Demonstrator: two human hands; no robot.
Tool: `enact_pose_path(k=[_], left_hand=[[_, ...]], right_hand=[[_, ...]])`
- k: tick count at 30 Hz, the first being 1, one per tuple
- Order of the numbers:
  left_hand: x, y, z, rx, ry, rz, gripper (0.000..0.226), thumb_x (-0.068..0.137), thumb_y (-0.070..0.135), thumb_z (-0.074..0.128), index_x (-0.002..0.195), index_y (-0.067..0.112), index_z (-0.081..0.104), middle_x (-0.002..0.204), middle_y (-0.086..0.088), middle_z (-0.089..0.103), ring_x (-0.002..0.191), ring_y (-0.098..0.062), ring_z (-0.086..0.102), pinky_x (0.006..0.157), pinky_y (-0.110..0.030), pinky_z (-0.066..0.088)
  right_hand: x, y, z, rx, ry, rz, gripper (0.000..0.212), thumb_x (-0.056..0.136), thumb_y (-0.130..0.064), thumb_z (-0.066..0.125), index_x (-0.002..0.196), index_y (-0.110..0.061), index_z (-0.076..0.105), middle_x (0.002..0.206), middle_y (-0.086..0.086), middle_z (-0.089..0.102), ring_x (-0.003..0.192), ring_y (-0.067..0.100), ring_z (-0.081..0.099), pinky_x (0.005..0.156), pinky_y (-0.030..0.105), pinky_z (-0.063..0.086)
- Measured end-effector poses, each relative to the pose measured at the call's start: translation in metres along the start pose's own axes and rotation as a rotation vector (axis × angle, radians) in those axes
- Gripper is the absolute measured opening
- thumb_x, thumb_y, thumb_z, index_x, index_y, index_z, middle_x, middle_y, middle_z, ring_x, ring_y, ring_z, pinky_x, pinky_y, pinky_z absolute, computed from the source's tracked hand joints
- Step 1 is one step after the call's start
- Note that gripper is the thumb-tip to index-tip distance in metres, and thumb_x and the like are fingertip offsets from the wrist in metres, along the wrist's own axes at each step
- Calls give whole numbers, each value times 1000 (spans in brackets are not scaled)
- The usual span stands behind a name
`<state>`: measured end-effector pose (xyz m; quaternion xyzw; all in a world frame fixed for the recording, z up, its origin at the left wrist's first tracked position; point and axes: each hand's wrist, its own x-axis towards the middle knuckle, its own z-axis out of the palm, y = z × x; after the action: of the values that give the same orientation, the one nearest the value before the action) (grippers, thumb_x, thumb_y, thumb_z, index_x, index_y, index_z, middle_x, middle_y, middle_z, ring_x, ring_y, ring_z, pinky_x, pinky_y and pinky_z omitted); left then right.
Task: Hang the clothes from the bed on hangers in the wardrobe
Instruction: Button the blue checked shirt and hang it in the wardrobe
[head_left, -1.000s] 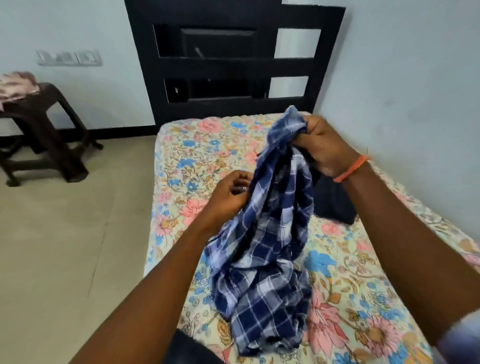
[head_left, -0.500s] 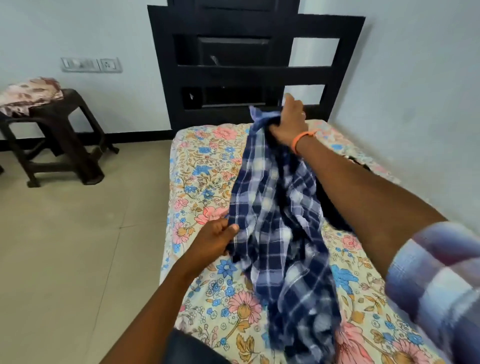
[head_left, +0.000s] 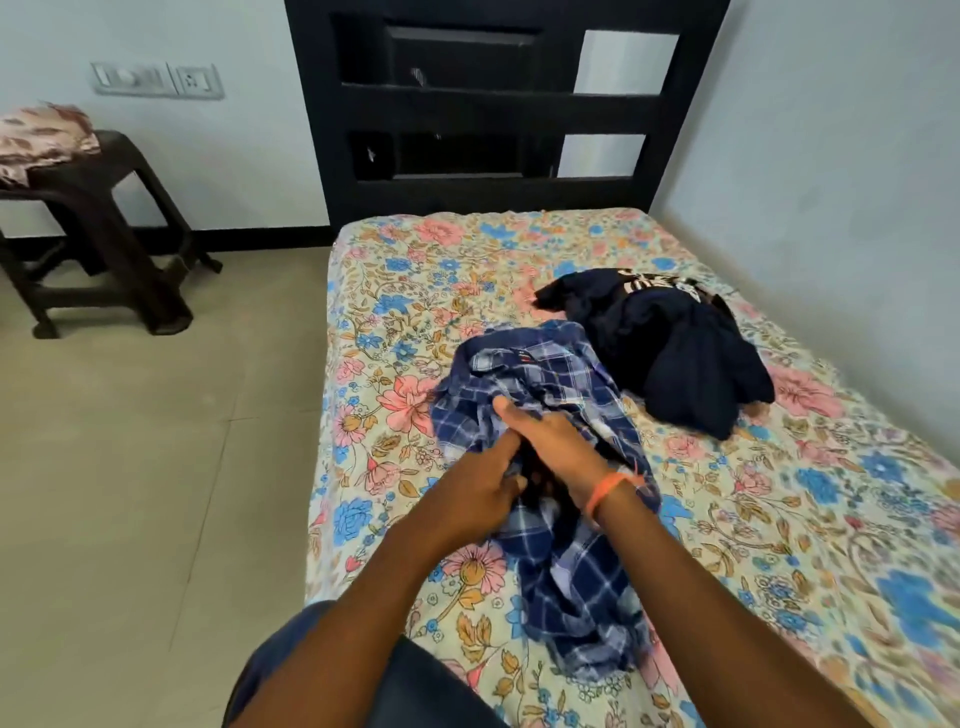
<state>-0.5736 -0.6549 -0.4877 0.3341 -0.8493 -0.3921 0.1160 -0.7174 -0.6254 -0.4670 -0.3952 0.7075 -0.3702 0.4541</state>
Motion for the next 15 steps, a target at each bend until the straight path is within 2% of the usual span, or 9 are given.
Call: enact_pose_path(k=[3,5,7,9,11,13,15], left_hand=[[-6,12,-11,106,122,-25,46,100,19,50,138,28,25,83,-9,64,67,-26,63,60,-39,52],[-8,18,-23,24,326,-101,44,98,21,56,132,25,28,75,-3,62,60,-18,61,55,-35,49],[-4,23,-41,33,416,-188,29,95,23,61,114,21,39,74,5,56,60,-9,54,54,-29,43],[2,24,-59,140,373,-256,18,93,22,63,94,19,46,76,5,55,61,-4,48,51,-23,33],[6,21,-73,205,328,-310,24,92,26,65,78,17,48,76,-1,55,62,-11,48,52,-27,32],[5,14,-78,198,279,-333,28,92,31,65,75,15,49,74,-2,54,66,-18,52,56,-30,35],[0,5,-75,151,284,-356,31,95,32,61,73,15,46,72,-3,53,63,-16,50,54,-29,34]], right_hand=[[31,-30,-4,-94,40,-73,29,89,-24,67,65,-11,57,59,11,50,53,20,48,53,27,40],[50,-53,-10,-40,103,-105,19,92,-22,64,81,-8,60,66,17,51,52,24,47,48,27,39],[66,-84,-19,174,171,-125,21,96,-21,61,83,-4,60,60,17,55,43,23,51,44,26,40],[84,-117,-35,357,240,-175,17,97,-15,59,84,-4,60,63,10,60,54,22,60,52,30,48],[108,-146,-54,474,358,-213,18,94,-13,59,78,-7,57,69,10,59,72,23,58,66,37,49],[144,-155,-70,452,439,-204,24,93,-19,61,71,-9,55,73,10,60,78,25,59,74,39,51],[165,-150,-67,349,350,-139,24,90,-30,63,79,-9,58,83,13,64,85,27,62,82,42,53]])
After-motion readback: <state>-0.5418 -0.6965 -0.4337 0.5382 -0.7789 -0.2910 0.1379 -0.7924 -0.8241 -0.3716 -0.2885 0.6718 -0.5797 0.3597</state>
